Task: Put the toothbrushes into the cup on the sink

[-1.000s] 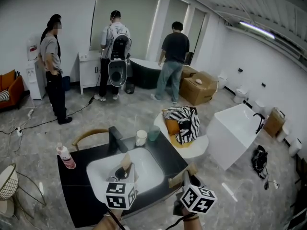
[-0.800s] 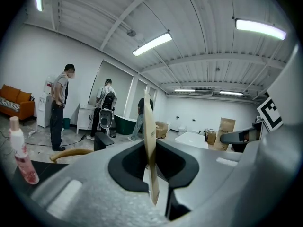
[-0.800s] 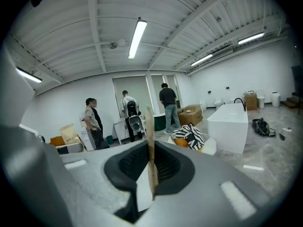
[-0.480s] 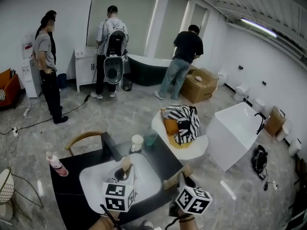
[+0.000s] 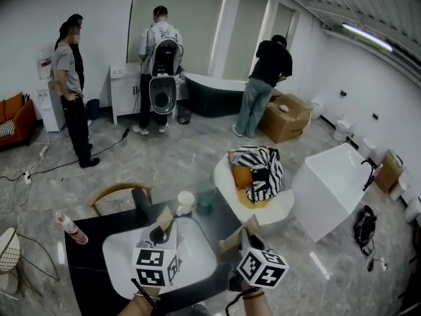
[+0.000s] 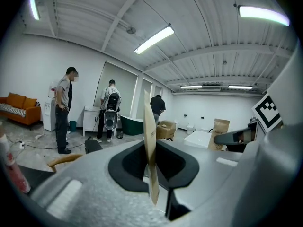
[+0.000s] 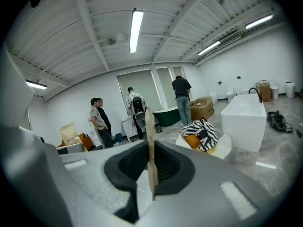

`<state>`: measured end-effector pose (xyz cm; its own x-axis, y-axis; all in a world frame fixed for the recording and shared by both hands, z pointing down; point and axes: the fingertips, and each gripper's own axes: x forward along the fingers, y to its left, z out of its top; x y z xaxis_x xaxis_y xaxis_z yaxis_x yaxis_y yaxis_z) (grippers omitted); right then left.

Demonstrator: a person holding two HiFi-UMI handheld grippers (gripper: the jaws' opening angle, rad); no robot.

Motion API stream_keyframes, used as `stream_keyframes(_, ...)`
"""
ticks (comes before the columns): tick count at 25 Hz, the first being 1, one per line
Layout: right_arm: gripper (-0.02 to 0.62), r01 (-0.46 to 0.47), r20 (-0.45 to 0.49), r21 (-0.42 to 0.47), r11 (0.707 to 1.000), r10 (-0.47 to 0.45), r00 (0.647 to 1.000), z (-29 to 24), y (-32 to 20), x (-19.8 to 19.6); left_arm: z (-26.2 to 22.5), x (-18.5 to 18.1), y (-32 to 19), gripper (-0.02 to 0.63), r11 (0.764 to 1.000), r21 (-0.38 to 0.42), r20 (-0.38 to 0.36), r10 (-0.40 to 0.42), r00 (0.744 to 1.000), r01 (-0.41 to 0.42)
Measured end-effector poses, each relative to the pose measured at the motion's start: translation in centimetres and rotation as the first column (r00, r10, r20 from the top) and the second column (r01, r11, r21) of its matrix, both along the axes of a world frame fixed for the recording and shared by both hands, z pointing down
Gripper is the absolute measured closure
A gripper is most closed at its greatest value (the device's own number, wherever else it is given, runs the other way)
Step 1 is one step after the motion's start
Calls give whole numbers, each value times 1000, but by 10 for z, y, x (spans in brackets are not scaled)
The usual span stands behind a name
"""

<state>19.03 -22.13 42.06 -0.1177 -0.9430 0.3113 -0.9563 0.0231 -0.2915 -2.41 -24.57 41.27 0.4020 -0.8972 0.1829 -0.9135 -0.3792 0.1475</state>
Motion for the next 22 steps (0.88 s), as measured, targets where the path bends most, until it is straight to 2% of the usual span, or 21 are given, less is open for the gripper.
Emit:
stream_keyframes(6,565,31,15,-35,999,-31,999,15,-14,3,16,2,-9,566,998,-45,7,-40,999,40)
stream_keyframes(22,565,116,-26,-53,992,-118,993,23,-60,6,25,9,-32,568,994,-57,19,-93,995,94)
